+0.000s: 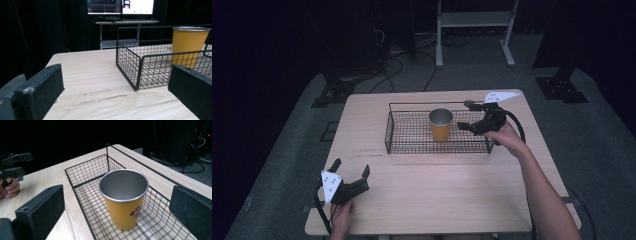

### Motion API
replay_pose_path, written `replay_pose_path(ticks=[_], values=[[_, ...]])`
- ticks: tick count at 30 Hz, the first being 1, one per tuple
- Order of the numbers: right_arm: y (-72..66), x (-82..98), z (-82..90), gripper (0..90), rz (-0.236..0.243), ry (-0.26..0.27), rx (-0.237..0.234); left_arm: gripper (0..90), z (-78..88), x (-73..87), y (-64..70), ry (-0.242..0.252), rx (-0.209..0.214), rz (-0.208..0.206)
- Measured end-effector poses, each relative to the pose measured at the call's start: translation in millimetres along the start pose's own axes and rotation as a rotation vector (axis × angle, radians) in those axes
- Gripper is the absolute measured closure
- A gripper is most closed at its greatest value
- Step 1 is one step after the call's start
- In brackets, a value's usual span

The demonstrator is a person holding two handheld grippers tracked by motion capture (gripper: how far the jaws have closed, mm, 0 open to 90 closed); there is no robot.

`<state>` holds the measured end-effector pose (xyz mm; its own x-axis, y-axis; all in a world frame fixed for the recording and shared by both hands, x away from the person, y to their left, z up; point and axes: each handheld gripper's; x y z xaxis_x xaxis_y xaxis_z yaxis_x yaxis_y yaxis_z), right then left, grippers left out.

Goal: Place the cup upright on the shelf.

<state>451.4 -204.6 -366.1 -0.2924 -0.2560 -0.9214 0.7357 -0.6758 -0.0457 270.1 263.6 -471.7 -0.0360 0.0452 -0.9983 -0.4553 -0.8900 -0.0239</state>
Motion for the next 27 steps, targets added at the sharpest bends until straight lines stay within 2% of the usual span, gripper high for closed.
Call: replay_pose_path(ticks=[4, 9, 12, 15, 25, 27], values=[[-0.5, 4.8, 6.1, 0.0, 0.001, -0.018, -0.007, 0.0, 0.0, 0.0, 0.2, -0.002, 0.000, -0.003], [-3.8, 11.7, 15.4, 0.0, 0.004, -0.006, -0.008, 0.0, -0.1, 0.0, 0.4, -0.004, -0.001, -0.005], [-5.5, 14.2, 18.5, 0.0, 0.013, -0.029, -0.011, 0.0, -0.2, -0.1, 0.5, -0.004, -0.002, -0.005], [-6.9, 18.2, 22.6, 0.0, 0.007, -0.018, -0.011, 0.0, -0.2, -0.1, 0.5, -0.004, -0.002, -0.006], [-10.0, 34.8, 32.0, 0.0, -0.004, -0.040, -0.019, 0.0, -0.1, -0.1, 0.6, -0.005, -0.002, -0.006], [-10.4, 37.8, 34.9, 0.0, -0.007, -0.030, -0.017, 0.0, -0.2, -0.1, 0.7, -0.005, -0.002, -0.006]])
Point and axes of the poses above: each handheld gripper's, and its own axes: z roughly backward along the jaws, x roughly out of its underside, y roughly to its right, and after that the axes turned 13 degrees about x, right-handed
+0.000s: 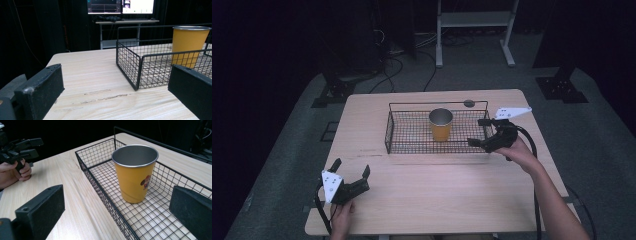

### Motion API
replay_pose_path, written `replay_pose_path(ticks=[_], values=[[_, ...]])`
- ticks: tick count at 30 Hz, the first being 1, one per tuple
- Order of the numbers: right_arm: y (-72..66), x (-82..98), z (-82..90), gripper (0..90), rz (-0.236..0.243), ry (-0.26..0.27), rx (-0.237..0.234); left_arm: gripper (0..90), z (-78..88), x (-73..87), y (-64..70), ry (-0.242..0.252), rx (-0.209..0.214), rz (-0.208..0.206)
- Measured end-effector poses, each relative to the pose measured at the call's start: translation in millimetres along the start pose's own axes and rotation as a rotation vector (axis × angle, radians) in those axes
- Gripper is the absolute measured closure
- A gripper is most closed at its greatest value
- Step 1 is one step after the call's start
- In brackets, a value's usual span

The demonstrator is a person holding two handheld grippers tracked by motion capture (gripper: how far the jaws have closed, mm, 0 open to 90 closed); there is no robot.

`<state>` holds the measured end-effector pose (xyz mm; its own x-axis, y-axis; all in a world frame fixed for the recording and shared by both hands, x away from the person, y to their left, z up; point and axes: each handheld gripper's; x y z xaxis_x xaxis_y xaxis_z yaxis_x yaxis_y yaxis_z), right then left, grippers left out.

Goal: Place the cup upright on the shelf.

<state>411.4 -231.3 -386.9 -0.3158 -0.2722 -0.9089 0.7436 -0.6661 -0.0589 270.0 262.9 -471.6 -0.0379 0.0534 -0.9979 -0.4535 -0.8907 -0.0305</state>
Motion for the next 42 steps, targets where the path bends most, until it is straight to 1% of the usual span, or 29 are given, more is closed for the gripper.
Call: replay_pose_path(ticks=[4, 5, 8, 13, 15, 19, 23, 24, 29, 31, 34, 36, 38, 40, 42], values=[[-0.5, 6.4, 5.5, 0.0, -0.005, 0.004, 0.002, 0.0, 0.0, 0.0, -0.2, 0.002, 0.000, 0.003], [-0.3, 7.5, 6.3, 0.0, -0.004, -0.007, 0.001, 0.0, 0.1, 0.0, -0.3, 0.002, 0.000, 0.004], [-0.4, 11.9, 9.5, 0.0, -0.011, 0.004, 0.003, 0.0, 0.2, 0.0, -0.3, 0.002, 0.001, 0.004], [-3.0, 17.4, 13.4, 0.0, -0.010, -0.005, -0.003, 0.0, 0.3, 0.0, -0.4, 0.005, 0.001, 0.008], [-4.8, 19.4, 15.6, 0.0, -0.008, 0.006, -0.001, 0.0, 0.3, 0.0, -0.4, 0.004, 0.001, 0.008], [-7.7, 23.1, 18.5, 0.0, -0.010, 0.007, -0.005, 0.0, 0.4, 0.0, -0.5, 0.005, 0.001, 0.009], [-9.0, 26.7, 20.5, 0.0, -0.017, -0.002, -0.007, 0.0, 0.5, 0.0, -0.5, 0.005, 0.002, 0.009], [-9.6, 28.4, 21.6, 0.0, -0.017, 0.009, -0.004, 0.0, 0.6, -0.1, -0.5, 0.005, 0.002, 0.009], [-11.2, 36.2, 24.4, 0.0, -0.024, 0.002, -0.002, 0.0, 0.7, 0.0, -0.7, 0.006, 0.002, 0.010], [-11.8, 38.4, 25.3, 0.0, -0.024, -0.009, -0.002, 0.0, 0.7, 0.0, -0.7, 0.005, 0.002, 0.010], [-13.7, 42.1, 27.7, 0.0, -0.033, 0.003, -0.004, 0.0, 0.9, -0.1, -0.7, 0.005, 0.002, 0.011], [-15.1, 44.4, 29.2, 0.0, -0.026, 0.005, -0.002, 0.0, 0.9, -0.1, -0.7, 0.005, 0.002, 0.011], [-16.2, 46.4, 30.7, 0.0, -0.030, 0.000, -0.004, 0.0, 1.0, -0.1, -0.8, 0.005, 0.003, 0.012], [-17.6, 48.4, 32.8, 0.0, -0.029, 0.008, -0.003, 0.0, 1.0, -0.1, -0.8, 0.006, 0.003, 0.012], [-18.9, 50.1, 34.3, 0.0, -0.028, 0.005, -0.001, 0.0, 1.0, -0.1, -0.8, 0.006, 0.003, 0.012]])
Point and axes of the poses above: each handheld gripper's, and its own axes: z roughly backward along the jaws, x roughly out of its underside, y roughly to its right, and after that the axes turned 13 degrees about x, right-handed
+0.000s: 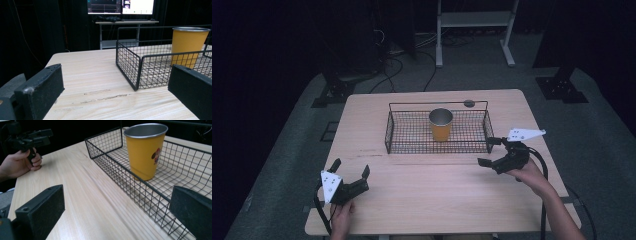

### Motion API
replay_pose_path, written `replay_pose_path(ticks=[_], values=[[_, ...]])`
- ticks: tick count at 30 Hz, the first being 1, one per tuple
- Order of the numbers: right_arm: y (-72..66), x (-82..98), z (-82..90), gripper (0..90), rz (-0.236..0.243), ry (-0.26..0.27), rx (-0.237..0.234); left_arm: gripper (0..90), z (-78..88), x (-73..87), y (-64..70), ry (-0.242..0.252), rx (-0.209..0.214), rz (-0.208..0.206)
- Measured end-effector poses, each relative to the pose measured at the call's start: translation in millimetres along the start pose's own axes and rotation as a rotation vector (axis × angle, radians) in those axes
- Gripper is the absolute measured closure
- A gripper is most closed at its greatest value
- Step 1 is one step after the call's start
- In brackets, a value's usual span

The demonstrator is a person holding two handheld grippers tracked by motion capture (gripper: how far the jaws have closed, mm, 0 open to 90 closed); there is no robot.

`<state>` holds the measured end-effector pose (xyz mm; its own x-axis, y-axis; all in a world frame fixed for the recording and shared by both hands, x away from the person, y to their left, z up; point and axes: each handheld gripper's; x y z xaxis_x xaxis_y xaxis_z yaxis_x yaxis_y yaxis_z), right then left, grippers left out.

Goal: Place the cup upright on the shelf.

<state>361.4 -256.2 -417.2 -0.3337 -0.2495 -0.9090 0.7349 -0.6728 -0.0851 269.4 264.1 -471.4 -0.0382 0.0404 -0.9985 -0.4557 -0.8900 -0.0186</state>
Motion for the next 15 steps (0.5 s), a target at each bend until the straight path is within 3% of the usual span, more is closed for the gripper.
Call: replay_pose_path(ticks=[15], values=[[-11.6, 19.1, 9.1, 0.0, -0.011, 0.016, -0.002, 0.0, -0.6, 0.1, -0.1, 0.000, 0.000, -0.001]])
Point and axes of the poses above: each handheld gripper's, and its own axes: z roughly backward along the jaws, x roughly out of its underside, y roughly to its right, and after that the axes turned 13 degrees about x, right-handed
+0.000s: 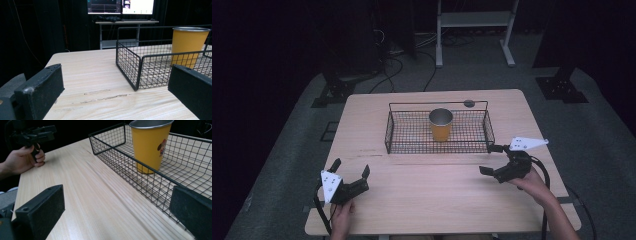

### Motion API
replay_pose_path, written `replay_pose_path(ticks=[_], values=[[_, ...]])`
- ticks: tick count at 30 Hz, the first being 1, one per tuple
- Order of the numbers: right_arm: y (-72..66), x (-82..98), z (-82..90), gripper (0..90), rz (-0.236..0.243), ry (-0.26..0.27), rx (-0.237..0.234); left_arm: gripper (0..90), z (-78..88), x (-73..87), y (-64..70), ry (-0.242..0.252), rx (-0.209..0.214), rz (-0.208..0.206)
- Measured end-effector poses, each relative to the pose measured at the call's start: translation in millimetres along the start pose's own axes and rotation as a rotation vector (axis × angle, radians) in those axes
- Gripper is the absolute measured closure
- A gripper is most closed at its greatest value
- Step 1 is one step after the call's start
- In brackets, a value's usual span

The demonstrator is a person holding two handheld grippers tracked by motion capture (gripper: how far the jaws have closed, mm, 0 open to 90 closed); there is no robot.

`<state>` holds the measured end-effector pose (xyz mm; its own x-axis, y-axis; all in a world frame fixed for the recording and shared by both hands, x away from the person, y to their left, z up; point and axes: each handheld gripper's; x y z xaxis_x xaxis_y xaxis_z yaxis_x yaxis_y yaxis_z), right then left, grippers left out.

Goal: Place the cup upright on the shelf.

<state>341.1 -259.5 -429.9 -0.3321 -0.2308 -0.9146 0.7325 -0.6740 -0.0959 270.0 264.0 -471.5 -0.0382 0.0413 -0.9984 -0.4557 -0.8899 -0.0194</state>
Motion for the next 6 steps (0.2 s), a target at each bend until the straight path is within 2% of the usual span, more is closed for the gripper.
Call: replay_pose_path(ticks=[6], values=[[-9.5, 9.4, 9.6, 0.0, -0.008, 0.023, 0.013, 0.0, 0.0, 0.0, 0.2, 0.001, -0.001, -0.001]])
Point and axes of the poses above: each handheld gripper's, and its own axes: z roughly backward along the jaws, x roughly out of its underside, y roughly to its right, and after that the axes turned 13 degrees about x, right-handed
